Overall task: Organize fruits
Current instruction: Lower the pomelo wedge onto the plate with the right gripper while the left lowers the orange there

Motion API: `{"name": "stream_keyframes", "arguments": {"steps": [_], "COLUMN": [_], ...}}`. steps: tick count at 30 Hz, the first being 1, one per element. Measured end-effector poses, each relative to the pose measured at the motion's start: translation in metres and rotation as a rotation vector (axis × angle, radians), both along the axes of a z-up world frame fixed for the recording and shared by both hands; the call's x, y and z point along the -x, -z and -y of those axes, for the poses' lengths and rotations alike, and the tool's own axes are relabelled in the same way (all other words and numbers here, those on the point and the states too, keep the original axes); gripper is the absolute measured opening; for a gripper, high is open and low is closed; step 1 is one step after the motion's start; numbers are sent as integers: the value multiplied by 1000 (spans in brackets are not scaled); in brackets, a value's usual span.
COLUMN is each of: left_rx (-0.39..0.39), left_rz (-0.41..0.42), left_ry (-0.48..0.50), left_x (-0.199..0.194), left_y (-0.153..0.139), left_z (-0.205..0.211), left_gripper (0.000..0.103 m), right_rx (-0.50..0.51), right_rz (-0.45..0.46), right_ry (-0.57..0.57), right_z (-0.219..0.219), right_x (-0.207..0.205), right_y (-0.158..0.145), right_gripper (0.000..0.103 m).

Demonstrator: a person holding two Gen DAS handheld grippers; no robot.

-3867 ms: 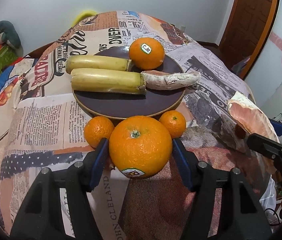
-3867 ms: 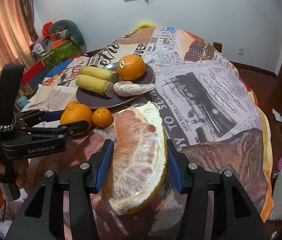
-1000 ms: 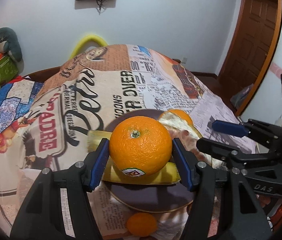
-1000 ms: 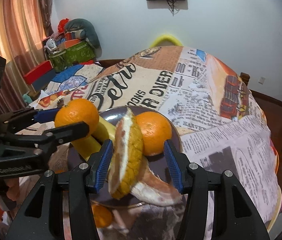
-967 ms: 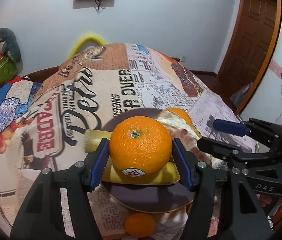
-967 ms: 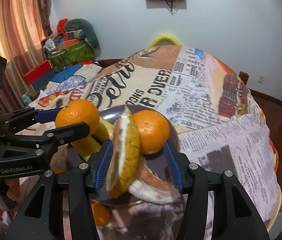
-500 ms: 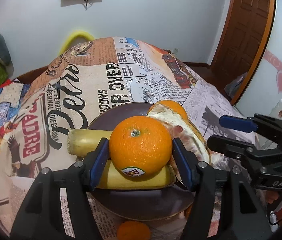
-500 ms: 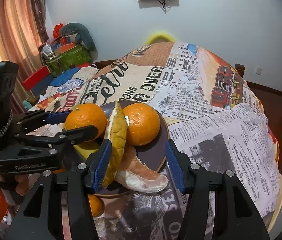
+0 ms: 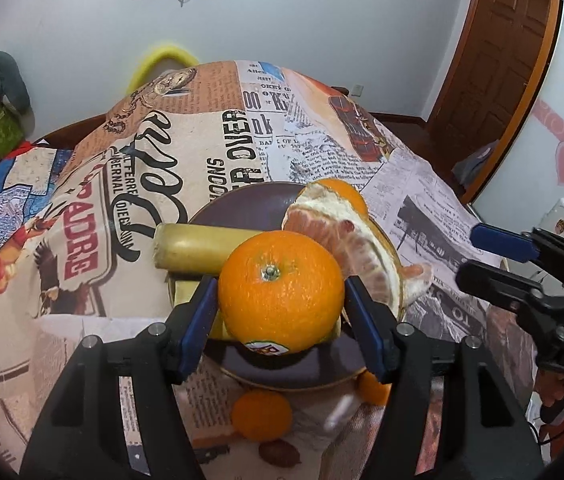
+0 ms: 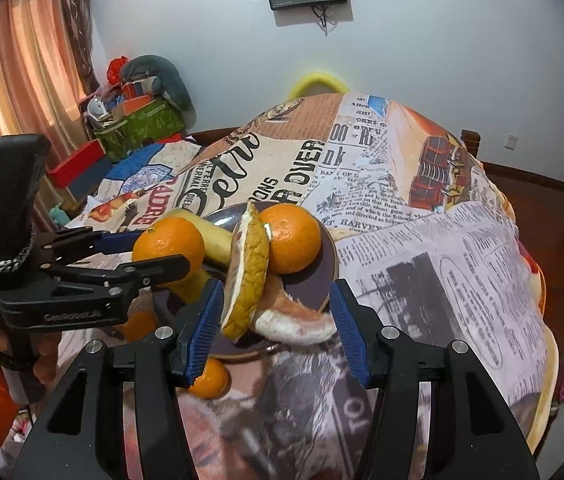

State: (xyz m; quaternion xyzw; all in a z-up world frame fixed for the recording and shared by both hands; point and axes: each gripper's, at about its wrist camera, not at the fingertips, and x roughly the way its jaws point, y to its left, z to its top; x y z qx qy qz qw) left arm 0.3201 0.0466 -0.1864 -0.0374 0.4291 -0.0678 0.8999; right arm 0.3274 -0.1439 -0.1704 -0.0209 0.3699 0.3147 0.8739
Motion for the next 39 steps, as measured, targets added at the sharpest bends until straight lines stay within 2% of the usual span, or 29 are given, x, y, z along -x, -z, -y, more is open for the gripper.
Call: {"name": "stream_keyframes", "arguments": {"steps": [6,12,16,25,29,39], "left_rx": [-22,29,29,-81,-85,-41], "left_rz": [11,10,17,15,18,47], "left_ry": [-1,-29,-36,2,4,-42], "left_x": [-1,-15,-22,-27,-19,26], "left_y": [2,0,1,5,-1,-21], "left_z": [3,-4,-2,16,16,-15], "left_gripper": [63,63,63,65,77,77], "right_rx": [3,9,-7,-14,-18,-13], "right_rz": [-10,-14,-21,-52,-61,-80], "right_ry": [7,25,39,45,43,5], "right_z": [7,15,20,25,23,8], "right_x": [12,11,7,3,5,22], "right_y": [3,7,9,19,21,21], "right_gripper": [52,52,52,52,52,52]}}
